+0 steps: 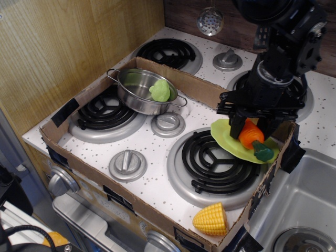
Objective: Take carrot off plate
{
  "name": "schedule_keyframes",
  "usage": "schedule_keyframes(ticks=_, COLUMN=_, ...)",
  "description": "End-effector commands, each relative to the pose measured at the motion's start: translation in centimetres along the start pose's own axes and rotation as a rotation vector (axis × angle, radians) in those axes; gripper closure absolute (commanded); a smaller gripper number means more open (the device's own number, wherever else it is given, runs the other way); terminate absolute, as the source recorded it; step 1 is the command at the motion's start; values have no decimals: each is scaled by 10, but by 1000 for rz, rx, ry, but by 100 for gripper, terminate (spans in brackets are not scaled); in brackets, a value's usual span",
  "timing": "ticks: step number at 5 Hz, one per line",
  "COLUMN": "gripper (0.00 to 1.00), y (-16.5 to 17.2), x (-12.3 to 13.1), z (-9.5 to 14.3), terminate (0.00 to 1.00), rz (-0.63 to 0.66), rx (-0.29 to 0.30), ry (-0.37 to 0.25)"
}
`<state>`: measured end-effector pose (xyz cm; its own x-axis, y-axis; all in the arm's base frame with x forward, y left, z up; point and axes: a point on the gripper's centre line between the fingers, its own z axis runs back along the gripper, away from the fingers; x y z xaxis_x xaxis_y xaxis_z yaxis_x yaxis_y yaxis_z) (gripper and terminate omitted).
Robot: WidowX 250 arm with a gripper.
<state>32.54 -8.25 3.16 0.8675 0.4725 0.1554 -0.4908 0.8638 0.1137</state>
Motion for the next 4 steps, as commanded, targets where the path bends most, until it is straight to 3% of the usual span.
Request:
schedule_keyframes(ticks=1, gripper=100, y=16, x=10, z=47, terminate=0, rz=-42, rx=-77, ry=15)
schedule_keyframes(ticks=2, gripper=100, y=41, x=7, z=59, terminate=0, rz=-69, rx=-59, ry=-5)
schedule_keyframes(ticks=3, gripper=100, y=73, x=10, z=57, terminate=0, rz=-207, rx=-60, ry=-114)
schedule_keyframes(ticks=4, gripper=100, y=98, x=10, z=45, terminate=0, rz=-229, rx=-36, ry=-178)
